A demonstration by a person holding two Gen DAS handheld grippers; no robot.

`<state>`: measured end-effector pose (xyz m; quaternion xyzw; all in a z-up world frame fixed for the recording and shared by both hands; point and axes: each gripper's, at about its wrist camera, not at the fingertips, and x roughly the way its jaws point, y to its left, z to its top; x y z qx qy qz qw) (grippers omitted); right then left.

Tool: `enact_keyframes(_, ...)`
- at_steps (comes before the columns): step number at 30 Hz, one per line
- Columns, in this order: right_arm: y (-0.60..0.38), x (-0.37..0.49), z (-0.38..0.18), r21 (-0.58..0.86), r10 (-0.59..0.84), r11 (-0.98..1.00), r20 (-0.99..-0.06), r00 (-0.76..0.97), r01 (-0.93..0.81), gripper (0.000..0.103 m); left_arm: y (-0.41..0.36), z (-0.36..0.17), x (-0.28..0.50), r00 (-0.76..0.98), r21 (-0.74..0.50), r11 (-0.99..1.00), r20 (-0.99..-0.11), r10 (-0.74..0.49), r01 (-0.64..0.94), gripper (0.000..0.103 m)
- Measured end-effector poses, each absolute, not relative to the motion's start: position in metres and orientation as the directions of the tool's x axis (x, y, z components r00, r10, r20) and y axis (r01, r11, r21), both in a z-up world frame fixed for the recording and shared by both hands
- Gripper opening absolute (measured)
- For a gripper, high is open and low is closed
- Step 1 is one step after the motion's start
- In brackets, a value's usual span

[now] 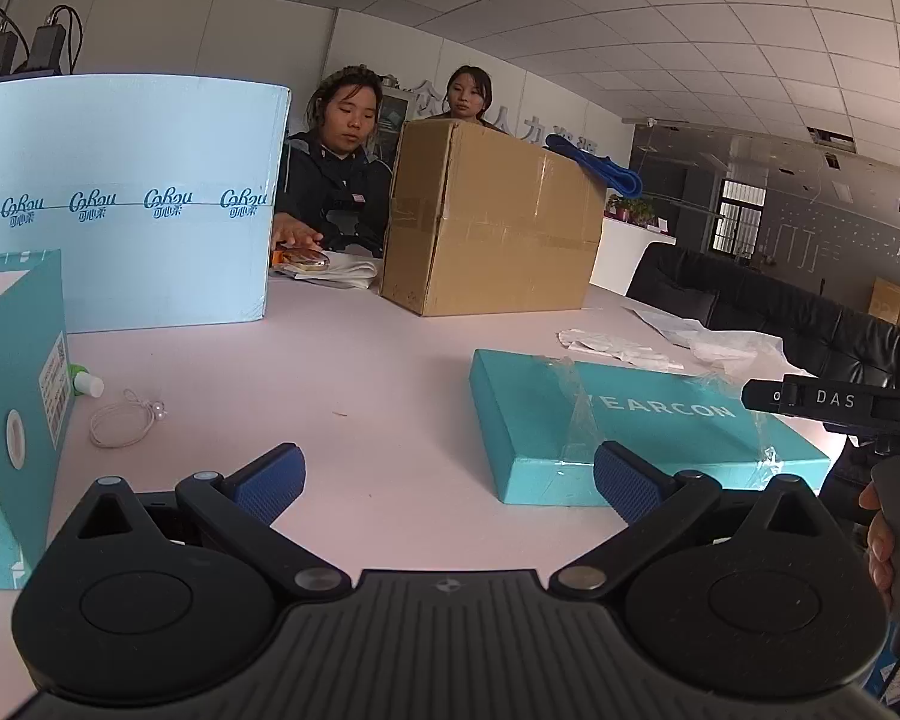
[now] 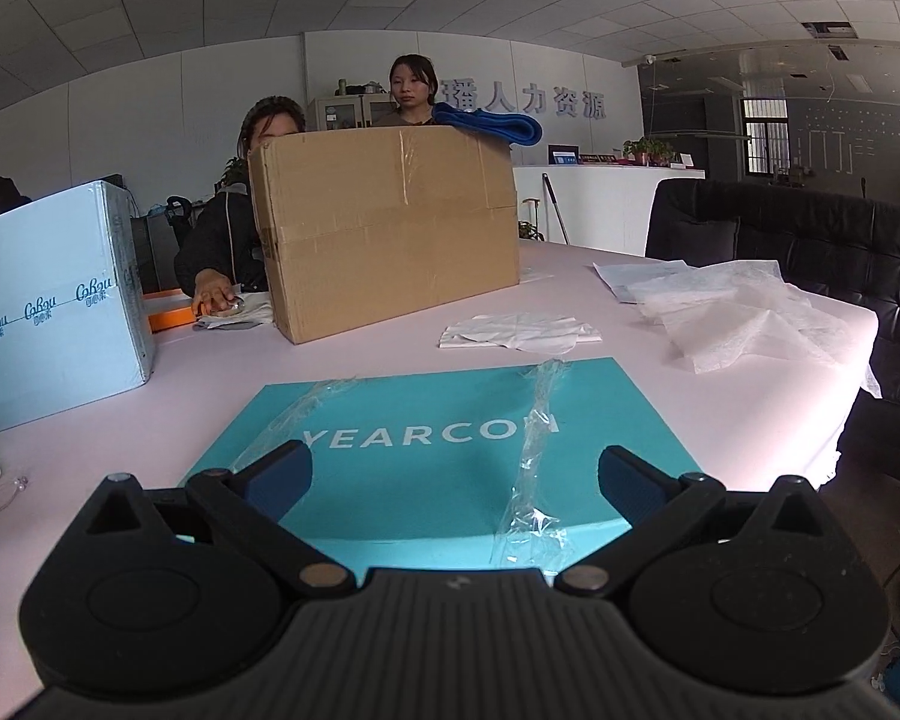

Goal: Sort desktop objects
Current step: 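Close the right gripper on the clear plastic wrap of the YEARCON box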

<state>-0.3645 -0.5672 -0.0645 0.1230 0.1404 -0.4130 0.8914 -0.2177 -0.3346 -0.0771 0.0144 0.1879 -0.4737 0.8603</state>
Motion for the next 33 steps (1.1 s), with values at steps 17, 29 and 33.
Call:
enact_keyframes(17,-0.636,-0.349,-0.069,0.127,-0.713,0.572,-0.412,0.568,0.810,0.093,-0.340,-0.087,-0.187,0.519,-0.176,0.609,-0.375,-0.768,0.773,0.103)
enact_keyframes(29,-0.654,-0.336,-0.083,0.148,-0.678,0.547,-0.500,0.539,0.824,0.013,-0.336,-0.090,-0.176,0.514,-0.208,0.614,-0.385,-0.767,0.761,0.103)
enact_keyframes(33,-0.651,-0.336,-0.084,0.133,-0.690,0.546,-0.488,0.534,0.827,0.013,-0.334,-0.090,-0.175,0.515,-0.220,0.618,-0.386,-0.766,0.755,0.103)
